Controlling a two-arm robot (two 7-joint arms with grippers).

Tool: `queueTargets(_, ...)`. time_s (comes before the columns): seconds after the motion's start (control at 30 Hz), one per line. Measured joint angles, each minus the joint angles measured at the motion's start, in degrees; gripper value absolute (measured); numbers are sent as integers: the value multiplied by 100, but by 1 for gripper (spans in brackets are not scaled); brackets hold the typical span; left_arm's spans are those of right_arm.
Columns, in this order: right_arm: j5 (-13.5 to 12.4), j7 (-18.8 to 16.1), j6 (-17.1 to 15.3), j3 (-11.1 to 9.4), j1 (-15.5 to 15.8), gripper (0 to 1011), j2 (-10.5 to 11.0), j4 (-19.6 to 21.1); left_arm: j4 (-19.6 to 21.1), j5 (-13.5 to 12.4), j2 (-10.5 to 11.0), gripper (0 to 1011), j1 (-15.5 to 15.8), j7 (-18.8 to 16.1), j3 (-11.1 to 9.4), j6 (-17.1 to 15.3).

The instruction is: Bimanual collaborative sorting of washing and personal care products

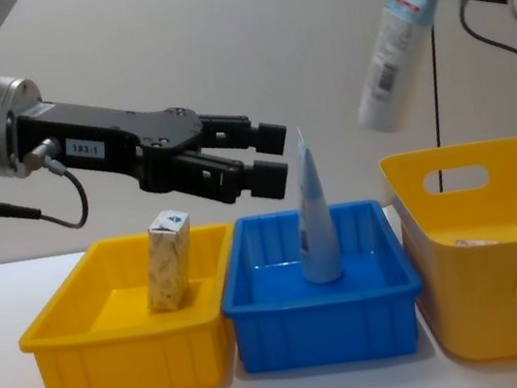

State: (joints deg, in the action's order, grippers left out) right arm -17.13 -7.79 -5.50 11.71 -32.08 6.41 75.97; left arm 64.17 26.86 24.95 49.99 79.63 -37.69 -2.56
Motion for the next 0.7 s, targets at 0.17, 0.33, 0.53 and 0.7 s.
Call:
queueTargets(0.17,88,96,86,-81,-108,0,29,-264,0,1,0,1001,0,0,0,0)
queueTargets(0.33,204,171,171,-111,-200,0,54,-511,-1,0,0,1001,0,0,0,0)
queueTargets(0.53,400,261,308,-80,-325,0,66,-925,0,0,0,1001,0,0,0,0)
queueTargets(0.7,581,349,436,-15,-446,0,24,-1305,0,0,-1,1001,0,0,0,0)
